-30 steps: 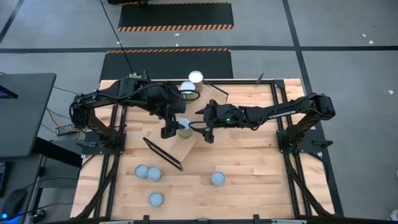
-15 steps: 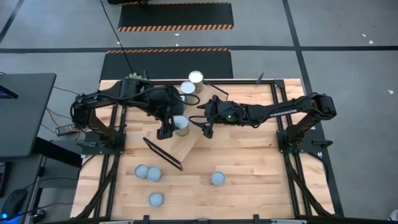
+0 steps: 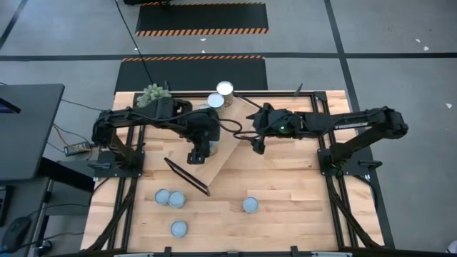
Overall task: Pick and place cans onto a shelf
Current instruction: Put the canned oranges on the shelf
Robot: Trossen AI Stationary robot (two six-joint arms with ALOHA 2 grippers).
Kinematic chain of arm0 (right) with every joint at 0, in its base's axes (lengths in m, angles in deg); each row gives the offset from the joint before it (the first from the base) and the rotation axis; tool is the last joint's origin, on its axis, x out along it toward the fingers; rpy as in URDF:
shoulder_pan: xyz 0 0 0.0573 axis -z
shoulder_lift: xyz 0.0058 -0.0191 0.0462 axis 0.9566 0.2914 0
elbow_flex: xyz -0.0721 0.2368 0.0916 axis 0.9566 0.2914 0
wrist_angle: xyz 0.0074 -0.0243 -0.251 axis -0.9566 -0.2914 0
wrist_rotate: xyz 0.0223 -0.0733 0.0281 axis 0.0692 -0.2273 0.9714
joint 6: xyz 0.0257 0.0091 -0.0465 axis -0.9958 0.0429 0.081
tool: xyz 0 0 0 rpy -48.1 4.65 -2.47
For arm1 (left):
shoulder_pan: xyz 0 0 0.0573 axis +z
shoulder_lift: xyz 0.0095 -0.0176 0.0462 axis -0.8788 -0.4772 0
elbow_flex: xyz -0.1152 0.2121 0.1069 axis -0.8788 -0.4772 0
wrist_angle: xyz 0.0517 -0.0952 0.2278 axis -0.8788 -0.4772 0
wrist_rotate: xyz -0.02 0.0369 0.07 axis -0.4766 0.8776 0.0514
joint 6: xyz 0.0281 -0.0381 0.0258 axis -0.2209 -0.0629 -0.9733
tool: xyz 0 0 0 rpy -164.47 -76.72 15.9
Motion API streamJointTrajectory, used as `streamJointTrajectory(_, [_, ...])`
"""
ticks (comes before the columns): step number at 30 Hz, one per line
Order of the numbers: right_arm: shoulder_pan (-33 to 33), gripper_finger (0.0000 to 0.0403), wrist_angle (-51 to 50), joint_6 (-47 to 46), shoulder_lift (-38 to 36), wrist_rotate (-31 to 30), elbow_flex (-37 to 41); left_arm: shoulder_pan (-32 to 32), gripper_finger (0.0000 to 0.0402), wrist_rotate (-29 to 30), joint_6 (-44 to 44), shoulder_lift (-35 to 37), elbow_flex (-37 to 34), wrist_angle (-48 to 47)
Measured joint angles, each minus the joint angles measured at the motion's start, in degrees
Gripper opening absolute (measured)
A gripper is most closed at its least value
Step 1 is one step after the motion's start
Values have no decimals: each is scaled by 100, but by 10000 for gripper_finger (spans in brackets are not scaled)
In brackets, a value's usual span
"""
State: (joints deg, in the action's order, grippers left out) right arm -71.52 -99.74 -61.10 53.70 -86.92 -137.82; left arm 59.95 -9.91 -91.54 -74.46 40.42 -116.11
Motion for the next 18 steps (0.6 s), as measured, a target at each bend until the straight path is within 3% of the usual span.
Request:
streamJointTrajectory(8, [-2, 375, -570, -52, -453, -5, 0, 2, 306, 209, -429, -183, 2, 23])
streamJointTrajectory(18, [-80, 375, -687, -138, -469, -3, 0, 4, 306, 183, -1246, -475, -2, 50])
